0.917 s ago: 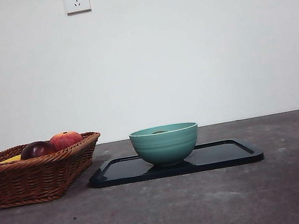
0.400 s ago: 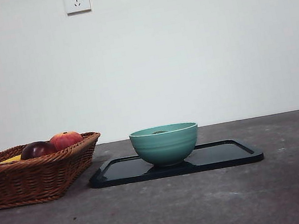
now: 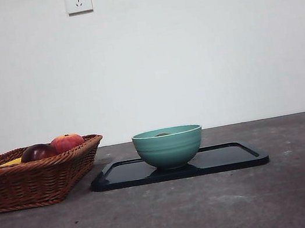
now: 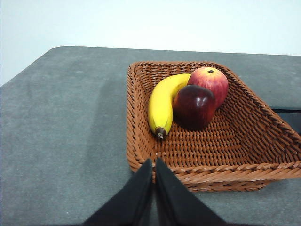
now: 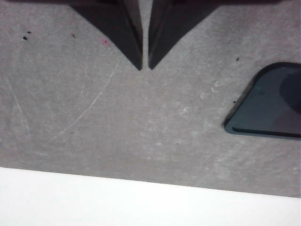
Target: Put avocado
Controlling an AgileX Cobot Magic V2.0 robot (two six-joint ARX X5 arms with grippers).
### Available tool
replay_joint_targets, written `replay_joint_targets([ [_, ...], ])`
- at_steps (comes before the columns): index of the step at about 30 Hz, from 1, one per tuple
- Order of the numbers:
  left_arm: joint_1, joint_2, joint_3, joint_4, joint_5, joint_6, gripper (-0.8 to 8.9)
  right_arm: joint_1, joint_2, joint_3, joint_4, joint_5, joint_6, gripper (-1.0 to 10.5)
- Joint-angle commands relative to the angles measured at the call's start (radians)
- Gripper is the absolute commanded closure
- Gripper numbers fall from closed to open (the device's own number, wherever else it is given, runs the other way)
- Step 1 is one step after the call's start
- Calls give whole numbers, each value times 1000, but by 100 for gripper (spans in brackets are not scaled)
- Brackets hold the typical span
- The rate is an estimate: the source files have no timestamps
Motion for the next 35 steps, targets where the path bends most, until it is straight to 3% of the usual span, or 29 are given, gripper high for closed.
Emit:
replay_joint_targets([
  [1, -2, -1, -21, -8, -6, 5, 804, -2, -3, -13, 22, -2, -4, 930],
  [35, -2, -1, -21, -8, -6, 5, 804, -2, -3, -12, 31, -2, -4, 930],
])
